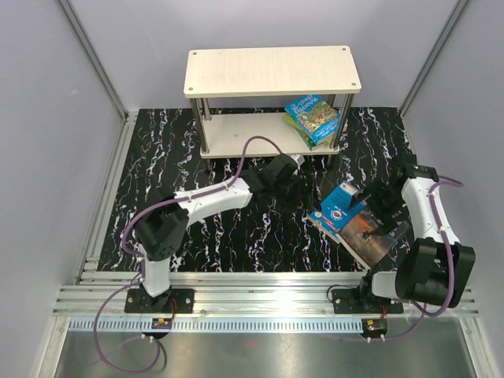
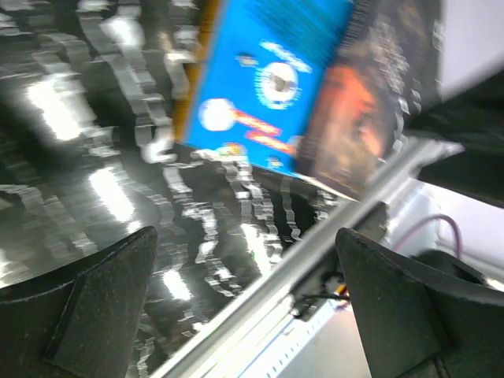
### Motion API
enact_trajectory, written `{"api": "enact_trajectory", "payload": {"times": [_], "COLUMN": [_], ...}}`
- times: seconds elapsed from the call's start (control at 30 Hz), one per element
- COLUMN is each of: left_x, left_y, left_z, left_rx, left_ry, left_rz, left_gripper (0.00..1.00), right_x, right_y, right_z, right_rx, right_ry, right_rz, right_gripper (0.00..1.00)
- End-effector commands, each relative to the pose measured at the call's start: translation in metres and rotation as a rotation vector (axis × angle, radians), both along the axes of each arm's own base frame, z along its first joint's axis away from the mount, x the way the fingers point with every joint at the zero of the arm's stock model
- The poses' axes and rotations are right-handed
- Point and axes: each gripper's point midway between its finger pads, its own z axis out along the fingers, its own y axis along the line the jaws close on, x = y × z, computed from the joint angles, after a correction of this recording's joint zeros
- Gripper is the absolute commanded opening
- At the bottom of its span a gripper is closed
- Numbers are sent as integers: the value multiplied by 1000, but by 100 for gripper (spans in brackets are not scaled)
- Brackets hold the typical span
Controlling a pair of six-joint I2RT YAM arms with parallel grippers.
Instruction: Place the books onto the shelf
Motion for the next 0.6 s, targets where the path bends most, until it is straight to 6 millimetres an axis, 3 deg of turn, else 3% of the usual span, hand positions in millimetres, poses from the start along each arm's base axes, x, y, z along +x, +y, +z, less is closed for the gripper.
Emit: {"api": "enact_trajectory", "payload": {"times": [0.0,0.07,0.17,0.3,0.33,0.5,0.53,0.57], "left_x": [-5,-11,-28,-51,-61,-86,-88,-97], "left_y": [-16,-12,9,49,68,119,128,139], "left_z": [32,37,33,32,28,24,23,9], "left_rx": [-87,-95,-79,-34,-17,-40,-41,-29], "left_ry": [-1,-9,7,-12,-18,-13,-21,18], "left_rz": [-32,-12,15,60,86,220,254,278], "left_gripper": [99,99,99,99,99,99,99,99], "right_x": [3,9,17,26,25,2,-3,-5], "right_y": [-11,-10,-10,-16,-16,3,8,12], "right_z": [-16,-25,-42,-64,-69,-103,-107,-109], "right_rx": [-12,0,13,-10,-8,54,52,52], "right_ry": [16,28,23,40,57,179,197,206], "right_rz": [-69,-83,-100,-63,-54,-4,18,35], "right_gripper": [100,100,100,100,100,97,91,84]}}
